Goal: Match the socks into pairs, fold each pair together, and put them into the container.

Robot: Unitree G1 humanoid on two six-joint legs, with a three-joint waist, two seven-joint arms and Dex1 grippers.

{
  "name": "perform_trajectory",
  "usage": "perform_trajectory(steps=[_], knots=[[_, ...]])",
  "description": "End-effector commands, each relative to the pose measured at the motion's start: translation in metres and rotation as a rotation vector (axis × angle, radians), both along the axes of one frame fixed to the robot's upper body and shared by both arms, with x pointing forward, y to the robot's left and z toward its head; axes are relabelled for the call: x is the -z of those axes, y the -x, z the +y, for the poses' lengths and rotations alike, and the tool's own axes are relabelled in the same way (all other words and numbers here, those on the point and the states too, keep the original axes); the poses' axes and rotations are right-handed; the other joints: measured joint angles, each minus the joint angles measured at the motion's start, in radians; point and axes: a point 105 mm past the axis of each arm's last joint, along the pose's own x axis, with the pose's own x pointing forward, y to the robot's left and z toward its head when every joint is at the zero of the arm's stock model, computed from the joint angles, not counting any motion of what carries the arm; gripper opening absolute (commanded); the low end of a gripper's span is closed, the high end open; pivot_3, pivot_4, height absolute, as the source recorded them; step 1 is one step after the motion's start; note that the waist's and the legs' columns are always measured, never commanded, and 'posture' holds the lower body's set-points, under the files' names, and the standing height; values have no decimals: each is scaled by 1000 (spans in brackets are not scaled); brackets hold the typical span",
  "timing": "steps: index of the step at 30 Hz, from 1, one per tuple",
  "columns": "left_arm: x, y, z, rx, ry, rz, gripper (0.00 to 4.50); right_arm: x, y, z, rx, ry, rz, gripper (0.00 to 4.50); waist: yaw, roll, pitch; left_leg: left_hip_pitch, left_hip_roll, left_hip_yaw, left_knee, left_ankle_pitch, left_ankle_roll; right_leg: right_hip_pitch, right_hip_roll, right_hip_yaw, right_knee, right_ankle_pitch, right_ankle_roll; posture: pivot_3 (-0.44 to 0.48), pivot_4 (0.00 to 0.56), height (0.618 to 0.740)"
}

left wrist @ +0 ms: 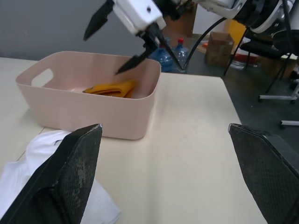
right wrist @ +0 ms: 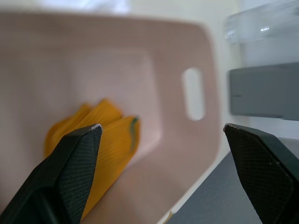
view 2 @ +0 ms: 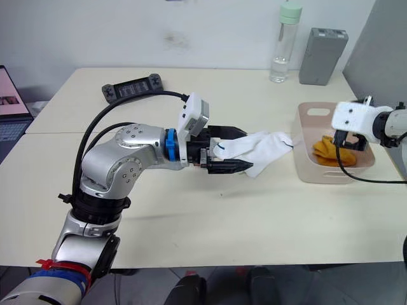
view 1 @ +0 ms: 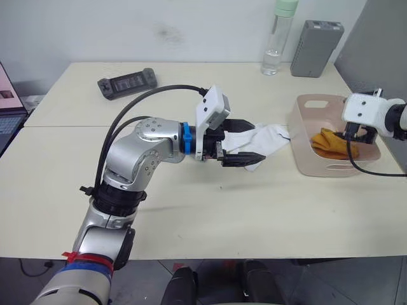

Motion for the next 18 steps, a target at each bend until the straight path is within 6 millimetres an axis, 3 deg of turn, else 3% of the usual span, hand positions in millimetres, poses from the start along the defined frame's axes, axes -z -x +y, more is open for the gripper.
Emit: perform_trajectory(steps=[1, 5, 9, 10, 13, 18], knots=[[-4, -25, 46, -248, -4, -162, 4500, -58, 22, 32, -118, -281, -249, 4477, -5, 0, 0, 1, 0, 0, 0, 0, 0, 0, 0, 0, 3, -1, -1, 0, 150, 740], [8, -42, 104, -487, 40, -210, 4500, -37, 49, 83, -238, -549, -258, 4477, 0, -3, -2, 2, 3, -4, 0, 0, 0, 1, 2, -3, 7, -2, -3, 0, 150, 740], [39, -40, 151, -631, -41, -186, 4500, 16, 70, 120, -276, -644, -141, 4477, 19, -2, -2, 1, 0, -4, 2, -2, 4, 0, 0, -2, 9, -2, -3, 0, 150, 740], [53, -35, 166, -668, -65, -153, 4500, 39, 77, 129, -279, -644, -78, 4477, 22, -3, -2, 1, -1, -4, 3, -2, 4, 0, -1, -2, 9, -2, -2, 0, 150, 740], [83, -22, 193, -727, -104, -58, 4500, 84, 99, 144, -276, -666, 79, 4477, 24, -3, -2, 2, -1, -5, 2, -2, 4, 2, -1, -3, 9, -2, -2, 0, 150, 740], [109, -4, 216, -781, -47, 90, 4500, 124, 128, 149, -257, -758, 268, 4477, 23, -3, -3, 2, -1, -5, 3, -2, 4, 2, -1, -3, 9, -2, -2, 0, 150, 740]])
